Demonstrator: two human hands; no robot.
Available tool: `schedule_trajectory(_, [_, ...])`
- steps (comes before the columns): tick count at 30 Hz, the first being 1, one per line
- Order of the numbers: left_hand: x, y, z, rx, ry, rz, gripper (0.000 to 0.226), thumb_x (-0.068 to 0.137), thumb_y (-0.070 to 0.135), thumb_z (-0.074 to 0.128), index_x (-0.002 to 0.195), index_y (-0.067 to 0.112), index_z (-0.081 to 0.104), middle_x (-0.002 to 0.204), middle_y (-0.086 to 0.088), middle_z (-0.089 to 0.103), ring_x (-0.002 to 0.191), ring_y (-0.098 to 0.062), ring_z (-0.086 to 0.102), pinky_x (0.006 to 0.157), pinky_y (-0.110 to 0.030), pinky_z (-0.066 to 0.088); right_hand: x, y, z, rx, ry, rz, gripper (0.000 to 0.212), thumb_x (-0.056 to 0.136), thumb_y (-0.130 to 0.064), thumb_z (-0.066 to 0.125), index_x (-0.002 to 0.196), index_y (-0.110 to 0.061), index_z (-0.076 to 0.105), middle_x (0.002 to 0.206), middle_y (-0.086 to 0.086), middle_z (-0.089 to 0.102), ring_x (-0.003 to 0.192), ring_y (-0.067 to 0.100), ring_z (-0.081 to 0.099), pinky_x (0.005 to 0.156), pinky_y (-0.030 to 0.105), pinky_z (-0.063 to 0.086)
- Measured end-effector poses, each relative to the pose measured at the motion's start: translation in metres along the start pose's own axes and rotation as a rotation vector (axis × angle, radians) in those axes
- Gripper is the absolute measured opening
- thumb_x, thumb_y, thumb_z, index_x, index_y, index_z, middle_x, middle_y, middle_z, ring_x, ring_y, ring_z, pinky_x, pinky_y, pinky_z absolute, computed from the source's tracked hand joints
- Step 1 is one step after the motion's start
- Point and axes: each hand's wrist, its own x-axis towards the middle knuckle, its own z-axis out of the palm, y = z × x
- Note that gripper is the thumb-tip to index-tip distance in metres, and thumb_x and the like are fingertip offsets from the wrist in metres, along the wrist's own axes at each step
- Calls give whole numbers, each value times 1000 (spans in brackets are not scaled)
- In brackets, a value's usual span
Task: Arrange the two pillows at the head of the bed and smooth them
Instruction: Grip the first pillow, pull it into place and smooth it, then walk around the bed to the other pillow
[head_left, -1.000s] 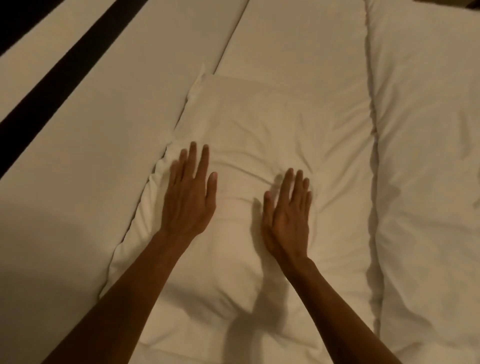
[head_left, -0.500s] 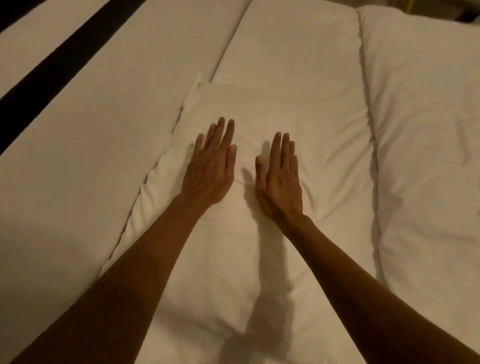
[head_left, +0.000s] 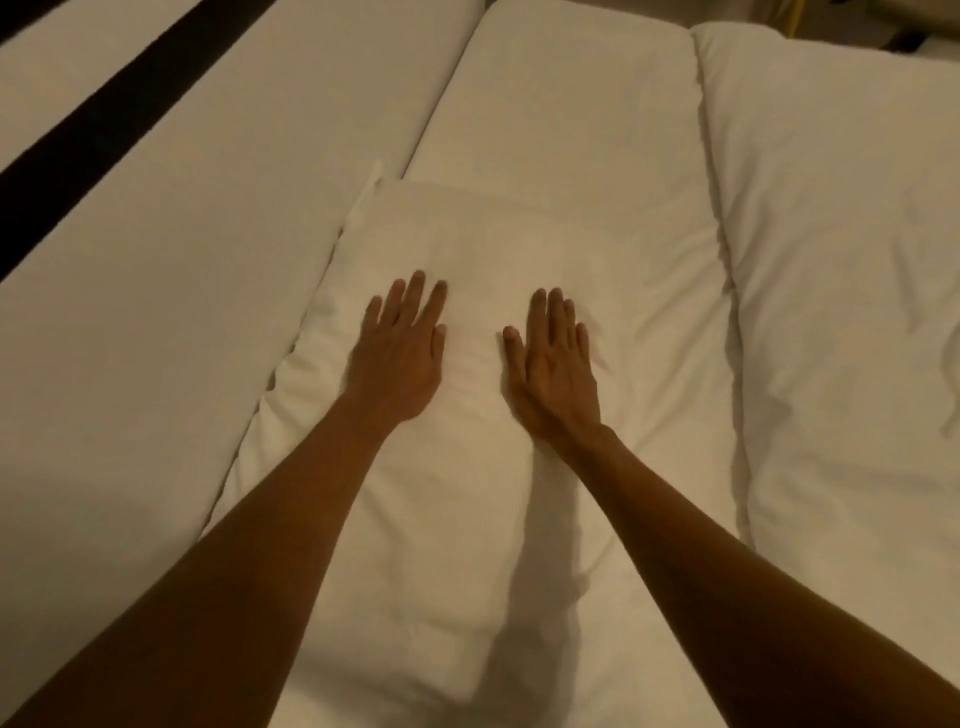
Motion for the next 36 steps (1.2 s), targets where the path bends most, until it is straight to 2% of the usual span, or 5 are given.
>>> schedule_trajectory(4, [-43,-23,-14,148,-86,-131,54,104,29,27,155,11,26,161,-19,24,149,-36,22,121,-52,18,-61,34,-1,-143,-40,90,74,103,-52,17,158,-5,1,167,14,-1,154,24,-3,125,39,2])
schedule_trajectory(8, [-97,-10,-72,130,-235,-164,75,99,56,15,155,7,22,162,-17,23,150,-34,20,122,-51,12,-121,42,-59,-258,-164,192,78,101,-59,11,158,-8,-4,166,16,-10,153,26,-11,125,40,-3])
schedule_trajectory(20, [-208,234,-213,-93,-430,73,84,94,65,6,158,10,6,166,-11,8,153,-27,6,124,-45,5,-314,23,-308,-301,-168,432,74,100,-64,13,159,-23,0,166,13,-10,152,29,-15,123,44,-9])
schedule_trajectory(30, [-274,355,-239,-9,-537,80,73,100,57,16,158,18,-7,166,-8,-8,153,-31,-8,123,-48,-5,-441,98,-404,-307,-133,532,75,98,-66,12,160,-23,1,166,15,-6,153,33,-12,124,48,-7])
schedule_trajectory(36, [-294,477,-230,-20,-500,89,73,101,56,18,157,19,-9,166,-7,-9,152,-31,-9,123,-47,-6,-495,160,-453,-238,-121,522,73,100,-64,15,159,-26,-1,166,14,-8,152,32,-14,123,47,-9])
